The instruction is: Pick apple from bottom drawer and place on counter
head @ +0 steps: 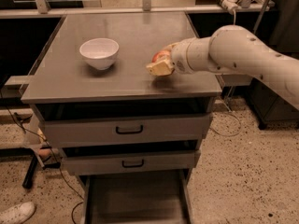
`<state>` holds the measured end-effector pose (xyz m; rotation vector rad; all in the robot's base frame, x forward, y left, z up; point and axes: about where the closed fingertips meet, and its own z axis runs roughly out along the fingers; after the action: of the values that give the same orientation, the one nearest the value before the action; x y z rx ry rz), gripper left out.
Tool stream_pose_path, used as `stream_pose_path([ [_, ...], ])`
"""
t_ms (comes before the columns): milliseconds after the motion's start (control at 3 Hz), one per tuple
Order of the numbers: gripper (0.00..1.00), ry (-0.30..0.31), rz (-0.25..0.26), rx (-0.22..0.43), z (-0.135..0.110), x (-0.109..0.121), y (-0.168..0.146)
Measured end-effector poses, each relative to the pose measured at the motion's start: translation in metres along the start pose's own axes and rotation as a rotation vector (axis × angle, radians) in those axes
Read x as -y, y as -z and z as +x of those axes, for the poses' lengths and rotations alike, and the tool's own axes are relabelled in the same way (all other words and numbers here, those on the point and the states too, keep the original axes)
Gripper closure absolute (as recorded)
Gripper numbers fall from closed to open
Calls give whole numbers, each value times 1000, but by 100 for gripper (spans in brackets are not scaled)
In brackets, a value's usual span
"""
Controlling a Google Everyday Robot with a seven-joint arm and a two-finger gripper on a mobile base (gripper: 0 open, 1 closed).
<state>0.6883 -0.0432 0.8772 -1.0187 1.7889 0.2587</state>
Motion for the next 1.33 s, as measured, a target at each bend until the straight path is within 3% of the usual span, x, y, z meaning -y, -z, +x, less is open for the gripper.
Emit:
stream_pose_path([
  [667, 100, -32, -80, -71, 7, 5, -28],
  [1000, 100, -50, -96, -78, 8, 7, -32],
  [1333, 80, -50, -96, -78, 8, 7, -32],
])
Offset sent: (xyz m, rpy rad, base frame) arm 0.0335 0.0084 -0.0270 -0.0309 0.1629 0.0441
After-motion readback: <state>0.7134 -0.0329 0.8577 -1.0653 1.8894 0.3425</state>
